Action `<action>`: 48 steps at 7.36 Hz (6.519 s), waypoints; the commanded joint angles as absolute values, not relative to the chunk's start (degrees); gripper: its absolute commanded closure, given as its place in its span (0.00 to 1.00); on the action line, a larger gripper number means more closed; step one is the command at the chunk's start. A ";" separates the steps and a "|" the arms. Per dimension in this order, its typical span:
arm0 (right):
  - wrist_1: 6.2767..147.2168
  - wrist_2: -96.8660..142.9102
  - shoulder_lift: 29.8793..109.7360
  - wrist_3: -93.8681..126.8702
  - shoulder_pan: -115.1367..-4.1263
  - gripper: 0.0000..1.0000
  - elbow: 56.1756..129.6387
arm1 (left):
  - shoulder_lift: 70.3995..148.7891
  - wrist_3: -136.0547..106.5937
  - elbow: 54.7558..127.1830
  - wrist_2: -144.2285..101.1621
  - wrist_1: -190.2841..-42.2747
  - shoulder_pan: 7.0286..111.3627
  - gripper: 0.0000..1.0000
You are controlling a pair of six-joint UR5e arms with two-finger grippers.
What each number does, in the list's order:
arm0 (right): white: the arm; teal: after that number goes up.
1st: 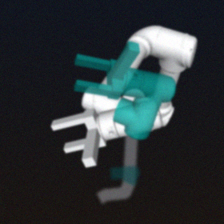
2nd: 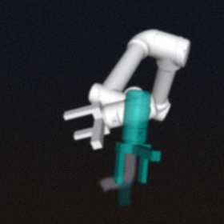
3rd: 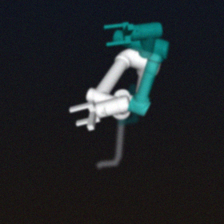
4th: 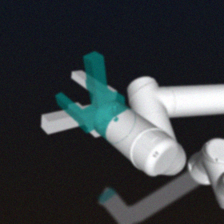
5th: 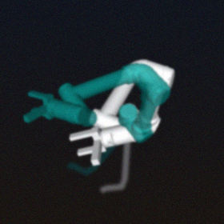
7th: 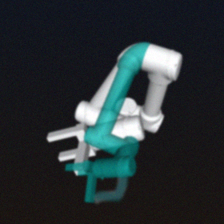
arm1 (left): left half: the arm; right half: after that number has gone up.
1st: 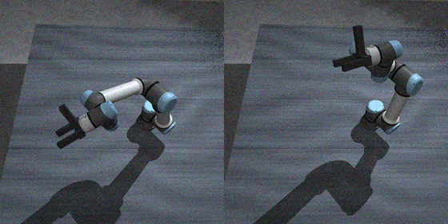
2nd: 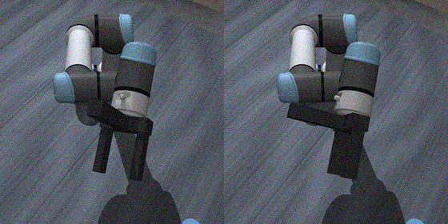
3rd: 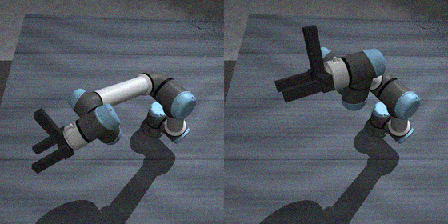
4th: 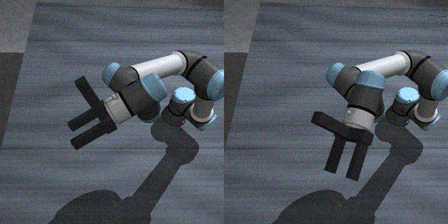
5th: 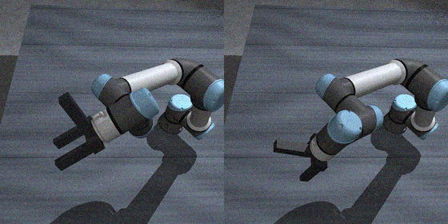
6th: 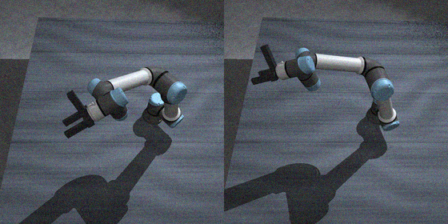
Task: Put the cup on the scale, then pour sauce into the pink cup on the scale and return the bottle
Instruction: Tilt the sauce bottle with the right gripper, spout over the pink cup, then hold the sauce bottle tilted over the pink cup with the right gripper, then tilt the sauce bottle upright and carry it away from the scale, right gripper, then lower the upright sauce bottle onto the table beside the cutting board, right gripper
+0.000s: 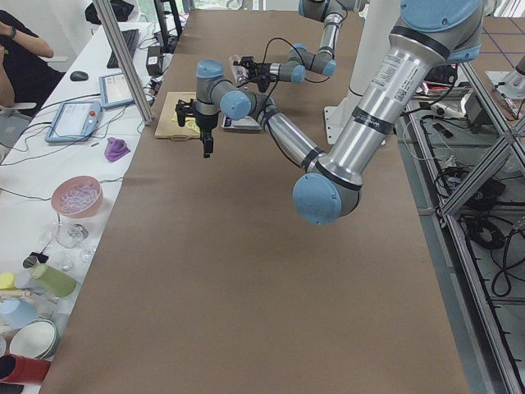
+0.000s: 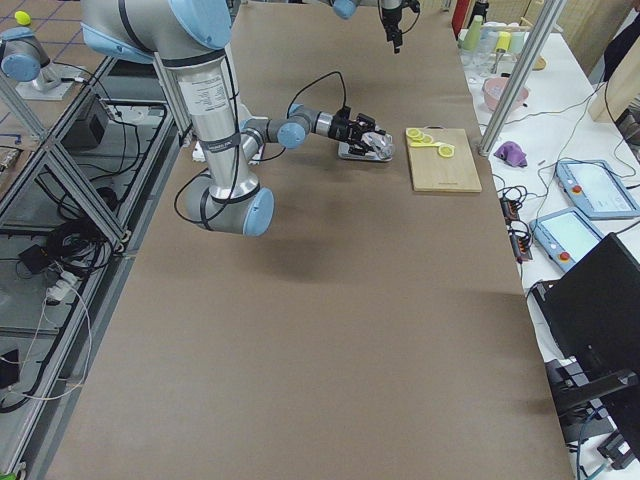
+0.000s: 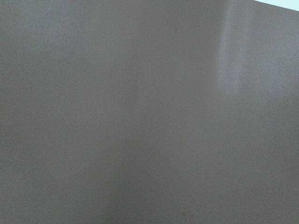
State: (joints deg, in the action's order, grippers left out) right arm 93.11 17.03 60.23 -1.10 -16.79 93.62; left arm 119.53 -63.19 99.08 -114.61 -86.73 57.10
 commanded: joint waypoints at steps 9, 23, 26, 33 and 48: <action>92.29 20.12 60.20 4.80 -16.96 1.00 95.71 | 119.53 -63.19 99.14 -114.61 -86.66 57.13 0.02; 66.68 51.73 74.86 43.80 -31.45 1.00 104.77 | 121.37 -63.98 99.93 -114.43 -86.49 57.22 0.02; 51.28 58.70 80.86 45.43 -36.11 1.00 100.56 | 122.08 -63.98 99.93 -114.43 -86.31 57.22 0.02; 38.60 74.96 82.18 50.81 -43.15 1.00 89.40 | 122.78 -64.07 99.84 -112.76 -86.13 57.22 0.02; 31.38 75.23 82.53 51.42 -43.24 0.01 83.67 | 122.87 -64.07 99.58 -112.76 -86.13 57.13 0.02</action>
State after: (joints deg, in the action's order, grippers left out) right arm 31.45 75.20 82.34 51.42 -43.24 83.63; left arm 122.81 -64.07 99.63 -112.76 -86.16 57.13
